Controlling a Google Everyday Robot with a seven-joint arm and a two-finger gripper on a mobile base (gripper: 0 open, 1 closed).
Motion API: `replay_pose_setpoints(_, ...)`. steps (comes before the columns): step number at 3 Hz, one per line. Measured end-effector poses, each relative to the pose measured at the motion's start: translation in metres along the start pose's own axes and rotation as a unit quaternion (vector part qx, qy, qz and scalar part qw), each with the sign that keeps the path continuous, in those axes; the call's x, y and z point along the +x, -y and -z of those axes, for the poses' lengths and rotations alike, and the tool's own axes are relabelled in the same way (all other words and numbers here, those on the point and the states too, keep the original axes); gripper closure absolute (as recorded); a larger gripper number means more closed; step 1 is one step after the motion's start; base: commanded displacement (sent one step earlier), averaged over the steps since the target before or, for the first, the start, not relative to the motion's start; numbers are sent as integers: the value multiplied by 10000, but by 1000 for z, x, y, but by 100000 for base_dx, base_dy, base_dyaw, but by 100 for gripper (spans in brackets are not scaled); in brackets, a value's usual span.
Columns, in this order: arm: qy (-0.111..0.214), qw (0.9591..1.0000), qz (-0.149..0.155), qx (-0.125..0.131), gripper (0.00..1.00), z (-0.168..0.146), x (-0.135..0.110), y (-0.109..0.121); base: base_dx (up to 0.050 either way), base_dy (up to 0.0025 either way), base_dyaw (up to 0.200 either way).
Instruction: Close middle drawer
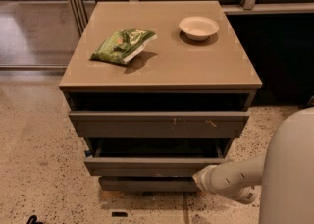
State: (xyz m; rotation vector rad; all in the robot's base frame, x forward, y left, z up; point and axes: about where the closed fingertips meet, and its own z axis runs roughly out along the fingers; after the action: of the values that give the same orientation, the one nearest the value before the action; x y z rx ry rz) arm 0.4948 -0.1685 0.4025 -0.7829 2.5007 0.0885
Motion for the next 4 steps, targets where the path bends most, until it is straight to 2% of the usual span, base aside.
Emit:
replay_pose_setpoints(1, 307, 9978, -39, 593, 100, 0, -11, 28, 0, 0, 0)
replay_pose_setpoints(2, 360, 9971, -65, 670, 100, -2, -17, 36, 0, 0, 0)
replay_pose_setpoints(3, 308, 9975, -172, 617, 100, -16, -28, 60, 0, 0, 0)
replay_pose_setpoints(4, 45, 9997, -149, 188, 100, -24, -24, 60, 0, 0, 0)
